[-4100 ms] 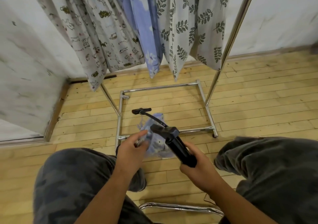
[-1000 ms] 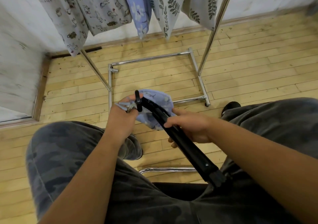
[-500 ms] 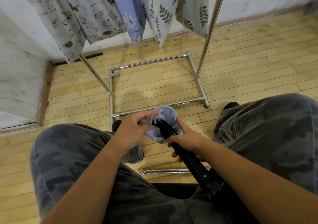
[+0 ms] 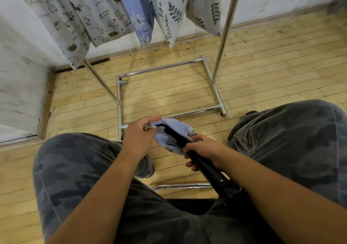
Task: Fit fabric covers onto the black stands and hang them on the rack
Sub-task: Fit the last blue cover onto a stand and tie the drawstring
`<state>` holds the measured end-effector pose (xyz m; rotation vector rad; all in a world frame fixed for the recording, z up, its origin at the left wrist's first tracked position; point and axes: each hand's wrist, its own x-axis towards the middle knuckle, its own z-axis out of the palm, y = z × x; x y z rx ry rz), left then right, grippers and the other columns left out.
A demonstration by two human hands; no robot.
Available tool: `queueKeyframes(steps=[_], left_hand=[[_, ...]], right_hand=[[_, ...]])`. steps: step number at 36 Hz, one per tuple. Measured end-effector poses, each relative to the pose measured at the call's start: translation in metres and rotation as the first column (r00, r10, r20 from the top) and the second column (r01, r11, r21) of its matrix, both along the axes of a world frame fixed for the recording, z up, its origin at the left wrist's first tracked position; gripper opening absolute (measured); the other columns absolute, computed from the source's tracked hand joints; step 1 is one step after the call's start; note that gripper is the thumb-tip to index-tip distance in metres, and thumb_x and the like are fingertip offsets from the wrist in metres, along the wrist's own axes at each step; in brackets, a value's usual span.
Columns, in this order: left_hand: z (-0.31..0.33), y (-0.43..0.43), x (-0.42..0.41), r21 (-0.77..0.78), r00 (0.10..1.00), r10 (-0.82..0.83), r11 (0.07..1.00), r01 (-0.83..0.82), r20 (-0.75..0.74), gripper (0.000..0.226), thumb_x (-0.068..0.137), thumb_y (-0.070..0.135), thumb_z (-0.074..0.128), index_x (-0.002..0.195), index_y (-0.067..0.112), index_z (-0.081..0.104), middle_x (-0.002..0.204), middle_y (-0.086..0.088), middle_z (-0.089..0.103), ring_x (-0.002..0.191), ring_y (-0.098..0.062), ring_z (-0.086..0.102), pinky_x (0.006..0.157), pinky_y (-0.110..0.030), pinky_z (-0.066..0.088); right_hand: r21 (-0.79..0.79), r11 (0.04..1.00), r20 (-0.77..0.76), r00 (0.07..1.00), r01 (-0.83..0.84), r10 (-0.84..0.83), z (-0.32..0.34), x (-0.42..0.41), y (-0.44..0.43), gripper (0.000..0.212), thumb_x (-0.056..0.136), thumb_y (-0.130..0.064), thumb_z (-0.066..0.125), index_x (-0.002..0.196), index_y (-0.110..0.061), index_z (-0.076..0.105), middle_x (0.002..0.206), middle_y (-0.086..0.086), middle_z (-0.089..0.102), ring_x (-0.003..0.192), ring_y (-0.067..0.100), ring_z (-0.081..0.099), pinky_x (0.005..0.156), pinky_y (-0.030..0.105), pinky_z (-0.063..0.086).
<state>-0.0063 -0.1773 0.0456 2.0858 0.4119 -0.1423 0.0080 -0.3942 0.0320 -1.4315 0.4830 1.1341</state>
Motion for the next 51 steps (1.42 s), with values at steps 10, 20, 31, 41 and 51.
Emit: queueKeyframes(steps=[10, 20, 31, 41, 51], left_hand=[[-0.013, 0.007, 0.003, 0.205, 0.997, 0.042, 0.978, -0.026, -0.070, 0.028, 0.098, 0.018, 0.064, 0.124, 0.028, 0.066, 0.117, 0.011, 0.065, 0.102, -0.008, 0.061, 0.074, -0.010, 0.040], [-0.023, 0.009, 0.002, 0.357, 0.945, 0.005, 0.926, 0.119, -0.328, 0.036, 0.096, 0.020, 0.065, 0.132, 0.015, 0.064, 0.125, -0.008, 0.067, 0.104, -0.026, 0.063, 0.082, -0.026, 0.042], [-0.024, 0.010, -0.001, 0.394, 0.927, -0.079, 0.889, 0.232, -0.367, 0.018, 0.090, 0.006, 0.060, 0.078, 0.001, 0.072, 0.074, -0.017, 0.062, 0.067, -0.023, 0.048, 0.060, -0.030, 0.039], [-0.026, 0.010, 0.002, 0.333, 0.942, -0.095, 0.920, 0.207, -0.321, 0.017, 0.099, 0.017, 0.058, 0.086, 0.015, 0.069, 0.077, -0.004, 0.063, 0.066, -0.015, 0.055, 0.055, -0.026, 0.041], [-0.024, 0.004, 0.007, 0.259, 0.923, 0.022, 0.962, 0.085, -0.384, 0.021, 0.102, 0.007, 0.047, 0.095, 0.009, 0.067, 0.097, -0.010, 0.069, 0.080, -0.023, 0.062, 0.063, -0.025, 0.046]], right_hand=[[-0.021, 1.000, -0.020, 1.000, -0.003, 0.002, 0.003, 0.001, -0.009, 0.031, 0.099, -0.014, 0.066, 0.123, -0.008, 0.048, 0.107, 0.023, 0.071, 0.064, 0.024, 0.074, 0.053, 0.032, 0.058], [0.006, 0.996, 0.025, 0.996, 0.091, -0.091, 0.006, 0.002, -0.003, 0.024, 0.098, -0.014, 0.067, 0.114, -0.005, 0.051, 0.100, 0.025, 0.072, 0.061, 0.026, 0.072, 0.049, 0.032, 0.056], [-0.037, 0.982, 0.046, 0.982, 0.187, -0.185, 0.000, 0.002, -0.003, 0.022, 0.098, -0.016, 0.068, 0.113, -0.007, 0.054, 0.102, 0.025, 0.073, 0.062, 0.026, 0.072, 0.052, 0.034, 0.058], [-0.046, 0.976, 0.029, 0.977, 0.211, -0.210, -0.009, 0.010, -0.003, 0.030, 0.093, -0.014, 0.059, 0.120, -0.002, 0.054, 0.088, 0.024, 0.070, 0.066, 0.028, 0.069, 0.056, 0.034, 0.056], [-0.091, 0.965, 0.055, 0.969, 0.244, -0.240, -0.012, 0.008, -0.004, 0.019, 0.095, -0.010, 0.065, 0.111, -0.008, 0.055, 0.098, 0.027, 0.070, 0.067, 0.032, 0.070, 0.057, 0.036, 0.058]])
